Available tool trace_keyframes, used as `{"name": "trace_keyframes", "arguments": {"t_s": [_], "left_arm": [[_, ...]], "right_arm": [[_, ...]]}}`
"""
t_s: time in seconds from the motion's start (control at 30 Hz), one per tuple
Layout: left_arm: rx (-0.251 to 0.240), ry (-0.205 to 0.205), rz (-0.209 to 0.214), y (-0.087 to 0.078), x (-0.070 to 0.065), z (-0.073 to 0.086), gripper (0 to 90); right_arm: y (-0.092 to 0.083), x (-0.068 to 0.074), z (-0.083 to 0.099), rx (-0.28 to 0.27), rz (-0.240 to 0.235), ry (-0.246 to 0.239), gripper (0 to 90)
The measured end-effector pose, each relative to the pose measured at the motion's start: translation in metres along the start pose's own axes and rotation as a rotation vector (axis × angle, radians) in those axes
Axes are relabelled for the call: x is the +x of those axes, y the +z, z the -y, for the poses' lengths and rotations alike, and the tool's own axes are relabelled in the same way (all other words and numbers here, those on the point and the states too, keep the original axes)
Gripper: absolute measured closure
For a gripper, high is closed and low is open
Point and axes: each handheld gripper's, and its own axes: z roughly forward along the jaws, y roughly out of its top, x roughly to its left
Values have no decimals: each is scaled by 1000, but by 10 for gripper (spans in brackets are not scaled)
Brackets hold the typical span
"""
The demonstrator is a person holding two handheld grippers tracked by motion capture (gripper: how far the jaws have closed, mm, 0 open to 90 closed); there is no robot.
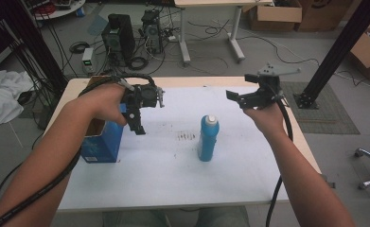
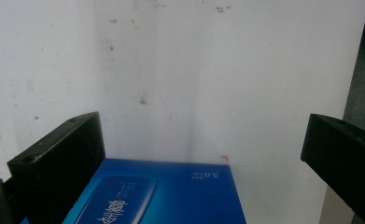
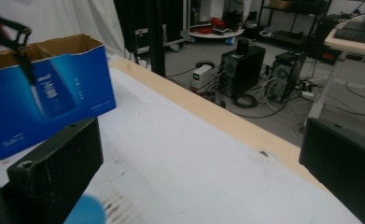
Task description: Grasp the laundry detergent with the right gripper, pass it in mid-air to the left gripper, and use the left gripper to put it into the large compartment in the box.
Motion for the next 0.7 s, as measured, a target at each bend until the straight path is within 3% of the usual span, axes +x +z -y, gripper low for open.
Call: {"name": "trace_keyframes", "arguments": {"t_s": [0.17,0.27,0.3,0.33,0.43,0.5,0.67,0.7], "left_arm": [[-5,7,-4,-1,-2,1,1],[-2,10,-3,-2,-3,2,1],[-2,11,-4,-1,-3,2,1],[-2,12,-4,-1,-3,2,1],[2,10,-2,-1,-3,3,1],[-2,8,-2,0,-3,4,1],[-3,7,-3,0,-2,4,1],[-2,8,-3,0,-2,4,1]], "right_arm": [[-20,2,17,-17,-7,14,0],[-39,3,27,-25,0,20,0],[-53,4,34,-26,10,20,0],[-53,4,34,-26,10,20,0],[-75,7,47,-13,15,20,0],[-93,12,60,1,17,20,0],[-116,22,79,4,21,29,0],[-124,30,87,9,24,26,0]]}}
